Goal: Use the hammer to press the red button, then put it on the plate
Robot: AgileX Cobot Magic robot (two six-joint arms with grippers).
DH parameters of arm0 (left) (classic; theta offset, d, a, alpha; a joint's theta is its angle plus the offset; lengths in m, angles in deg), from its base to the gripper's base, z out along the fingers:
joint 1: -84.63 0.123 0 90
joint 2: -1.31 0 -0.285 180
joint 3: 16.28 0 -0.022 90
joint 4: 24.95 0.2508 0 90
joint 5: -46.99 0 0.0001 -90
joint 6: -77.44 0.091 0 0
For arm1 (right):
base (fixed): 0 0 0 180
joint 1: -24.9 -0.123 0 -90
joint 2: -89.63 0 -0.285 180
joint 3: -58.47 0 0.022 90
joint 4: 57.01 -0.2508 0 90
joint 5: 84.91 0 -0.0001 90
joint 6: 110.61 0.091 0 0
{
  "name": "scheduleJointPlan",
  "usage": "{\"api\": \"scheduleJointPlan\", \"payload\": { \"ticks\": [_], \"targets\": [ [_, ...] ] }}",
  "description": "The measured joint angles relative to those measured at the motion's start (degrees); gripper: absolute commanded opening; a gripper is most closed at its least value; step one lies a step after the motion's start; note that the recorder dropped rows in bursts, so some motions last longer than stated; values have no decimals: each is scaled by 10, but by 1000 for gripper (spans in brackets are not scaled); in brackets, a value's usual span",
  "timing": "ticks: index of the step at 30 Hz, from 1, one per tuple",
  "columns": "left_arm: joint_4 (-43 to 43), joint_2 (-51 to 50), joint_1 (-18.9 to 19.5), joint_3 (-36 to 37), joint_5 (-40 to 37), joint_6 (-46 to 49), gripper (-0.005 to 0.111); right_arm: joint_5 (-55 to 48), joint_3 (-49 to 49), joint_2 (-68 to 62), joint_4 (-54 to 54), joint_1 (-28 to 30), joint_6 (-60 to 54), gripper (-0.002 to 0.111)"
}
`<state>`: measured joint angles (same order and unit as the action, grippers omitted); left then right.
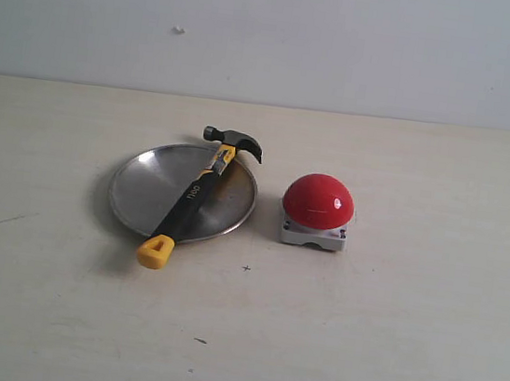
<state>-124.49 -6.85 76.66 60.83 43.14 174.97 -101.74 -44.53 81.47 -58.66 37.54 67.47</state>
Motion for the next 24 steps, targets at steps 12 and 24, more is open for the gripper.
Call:
{"api": "scheduleJointPlan", "payload": {
  "ticks": [12, 24],
  "targets": [
    [0, 0, 8, 0, 0, -1, 0, 0, 0, 0, 0, 0, 0, 0],
    [0, 0, 9, 0, -1, -1, 0, 0, 0, 0, 0, 0, 0, 0]
  ]
}}
